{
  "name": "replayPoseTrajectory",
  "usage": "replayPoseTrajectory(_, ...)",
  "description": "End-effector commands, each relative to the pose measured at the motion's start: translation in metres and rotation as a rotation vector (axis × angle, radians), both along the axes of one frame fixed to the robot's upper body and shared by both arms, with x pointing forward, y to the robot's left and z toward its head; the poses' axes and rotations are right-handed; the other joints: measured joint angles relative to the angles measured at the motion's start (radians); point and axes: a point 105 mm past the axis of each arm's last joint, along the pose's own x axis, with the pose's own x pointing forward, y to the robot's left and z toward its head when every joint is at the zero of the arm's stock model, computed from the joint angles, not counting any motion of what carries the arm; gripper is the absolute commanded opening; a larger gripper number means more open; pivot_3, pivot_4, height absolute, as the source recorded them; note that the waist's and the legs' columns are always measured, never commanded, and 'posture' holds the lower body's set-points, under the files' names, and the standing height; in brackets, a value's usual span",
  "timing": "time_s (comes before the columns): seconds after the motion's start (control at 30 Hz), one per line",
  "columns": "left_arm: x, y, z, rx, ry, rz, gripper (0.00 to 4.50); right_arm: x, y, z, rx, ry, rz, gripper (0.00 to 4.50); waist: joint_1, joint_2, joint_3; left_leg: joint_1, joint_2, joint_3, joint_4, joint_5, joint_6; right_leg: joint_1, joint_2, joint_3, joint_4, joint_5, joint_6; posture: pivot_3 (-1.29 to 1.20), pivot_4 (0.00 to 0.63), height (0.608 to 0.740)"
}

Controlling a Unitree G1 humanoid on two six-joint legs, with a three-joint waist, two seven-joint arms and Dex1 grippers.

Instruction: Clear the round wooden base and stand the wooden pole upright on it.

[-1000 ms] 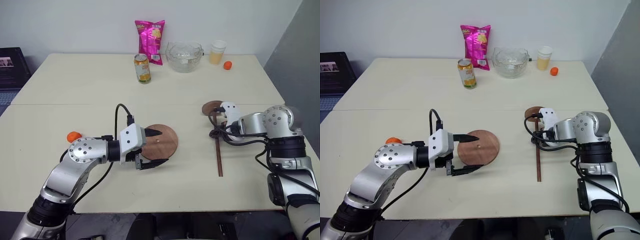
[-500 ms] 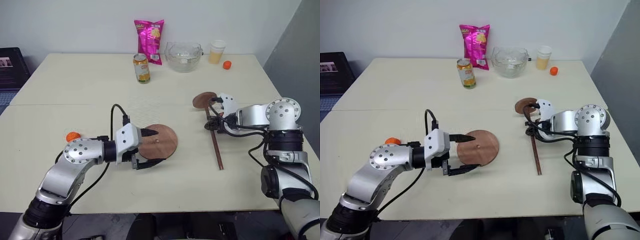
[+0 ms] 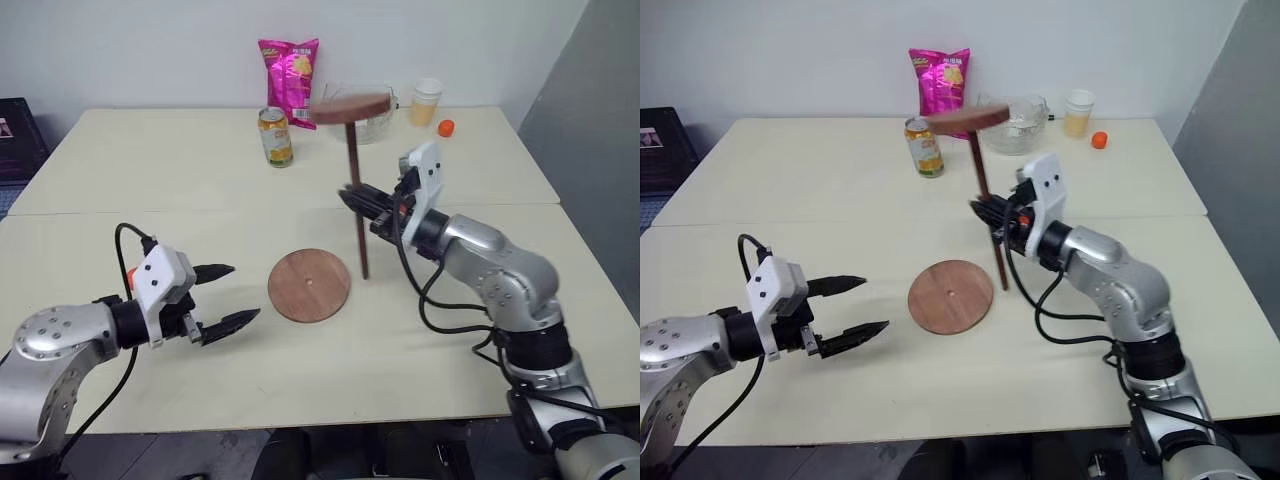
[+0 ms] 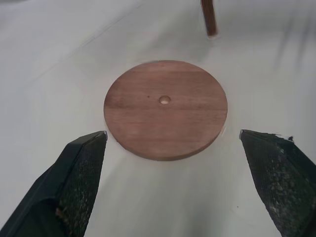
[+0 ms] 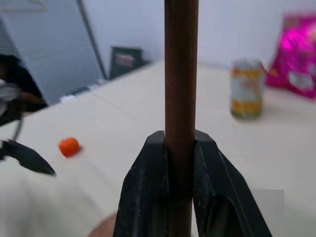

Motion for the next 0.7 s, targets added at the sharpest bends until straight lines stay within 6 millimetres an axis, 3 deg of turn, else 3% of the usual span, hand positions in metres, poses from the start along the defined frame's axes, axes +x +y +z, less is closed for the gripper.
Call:
replayPoseTrajectory(0.03,-0.004,0.002,0.01,-0.008,-0.071,0.043,4.5,-0.01,0.014,0.019,0.127,-0.201,0.082,0.25,0.001,0.0,0.0,0.0,0.0,0.0,0.0,0.0,0.0,0.0,0.0,0.0,0.0,0.0,0.0,0.0,0.15,0.74)
replayPoseTrajectory(0.33,-0.014,-0.004,0.003,-0.029,-0.062,-0.022,4.5,-0.022,0.056,-0.006,0.141,-0.238,0.224,0.25,0.001,0.0,0.0,0.0,0.0,0.0,0.0,0.0,0.0,0.0,0.0,0.0,0.0,0.001,-0.001,0.0,0.15,0.74)
replayPoseTrajectory(0.53,-0.014,-0.016,0.006,-0.088,-0.075,-0.066,4.5,-0.017,0.061,-0.029,0.092,-0.233,0.219,0.25,0.002,-0.001,0.0,0.001,0.0,0.0,0.001,0.0,0.0,0.001,0.0,0.0,0.0,0.001,-0.002,0.0,0.15,0.74)
replayPoseTrajectory(0.7,-0.015,-0.018,0.004,-0.088,-0.067,-0.087,4.5,-0.01,0.059,-0.034,0.081,-0.239,0.186,0.25,0.002,-0.001,0.0,0.001,0.0,0.0,0.001,0.0,0.0,0.001,0.0,0.0,0.0,0.001,-0.002,0.0,0.15,0.74)
